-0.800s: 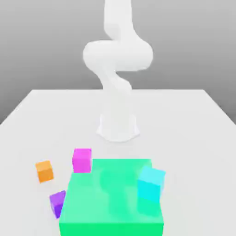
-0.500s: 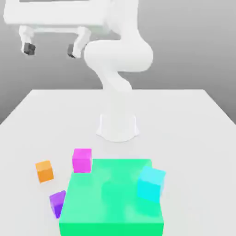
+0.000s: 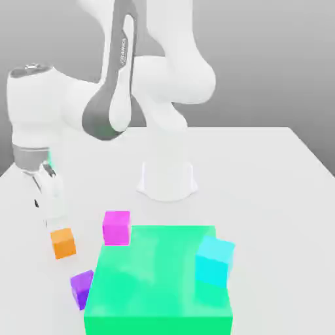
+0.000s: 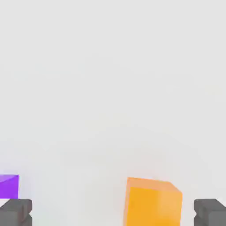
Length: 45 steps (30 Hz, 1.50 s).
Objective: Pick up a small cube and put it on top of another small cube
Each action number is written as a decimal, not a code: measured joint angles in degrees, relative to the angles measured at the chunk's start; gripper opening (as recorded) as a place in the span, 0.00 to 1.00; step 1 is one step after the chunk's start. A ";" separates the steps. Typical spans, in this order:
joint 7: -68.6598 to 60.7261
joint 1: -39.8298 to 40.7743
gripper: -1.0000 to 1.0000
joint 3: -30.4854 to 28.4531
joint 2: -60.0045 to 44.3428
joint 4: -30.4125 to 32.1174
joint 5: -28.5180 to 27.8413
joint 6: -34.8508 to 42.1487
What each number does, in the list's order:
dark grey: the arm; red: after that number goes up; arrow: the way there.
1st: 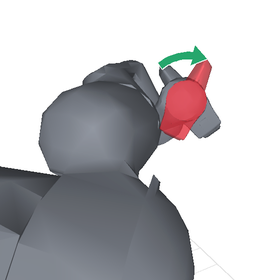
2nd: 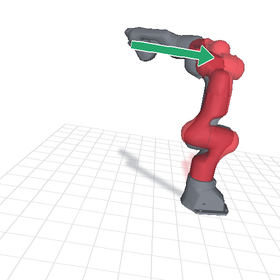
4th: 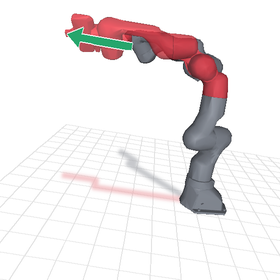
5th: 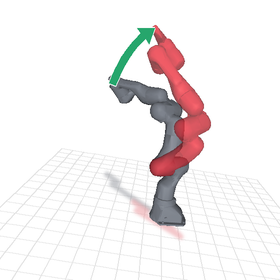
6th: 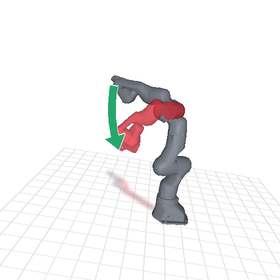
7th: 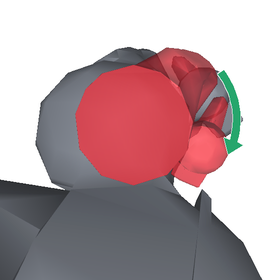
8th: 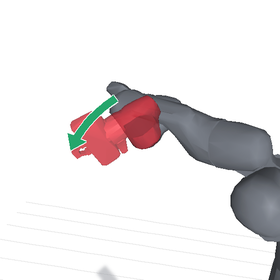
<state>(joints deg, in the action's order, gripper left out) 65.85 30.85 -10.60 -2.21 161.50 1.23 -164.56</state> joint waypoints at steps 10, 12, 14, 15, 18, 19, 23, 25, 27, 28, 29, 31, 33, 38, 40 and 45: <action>-5.66 5.92 0.00 8.14 -14.12 -2.06 8.21 -11.20; -5.56 5.92 0.00 8.15 -14.12 -2.06 8.12 -11.23; -5.59 6.26 0.00 8.46 -14.46 -2.12 8.14 -11.50; -5.21 5.82 0.00 7.95 -13.13 -1.86 7.71 -10.43; -2.96 4.25 0.00 5.68 -7.54 -0.75 4.82 -5.98; -1.92 4.21 0.00 5.27 -5.51 -0.33 3.39 -4.40; -2.37 3.15 0.00 5.31 -1.11 0.10 -0.09 -1.01; -5.05 2.03 0.00 6.41 -1.55 -0.72 -0.66 -1.39; -2.89 -1.49 0.00 8.12 -0.89 -2.76 -1.14 0.88; -0.52 -3.79 0.00 9.19 -0.11 -4.04 -1.26 2.83; 2.15 -6.02 0.00 10.37 0.78 -5.38 -1.26 4.99; 7.76 -8.11 0.00 12.89 2.70 -8.14 -0.93 9.60; 13.07 -12.36 0.00 16.48 4.60 -10.79 -0.21 14.13; 26.94 -22.28 0.00 24.09 9.34 -17.78 2.25 26.07; 32.44 -23.96 0.00 26.48 11.12 -18.99 2.75 29.79; 38.09 -24.06 0.00 27.68 5.51 -16.76 0.27 22.89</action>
<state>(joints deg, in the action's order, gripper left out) 103.94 6.79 17.08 3.30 144.73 1.50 -141.67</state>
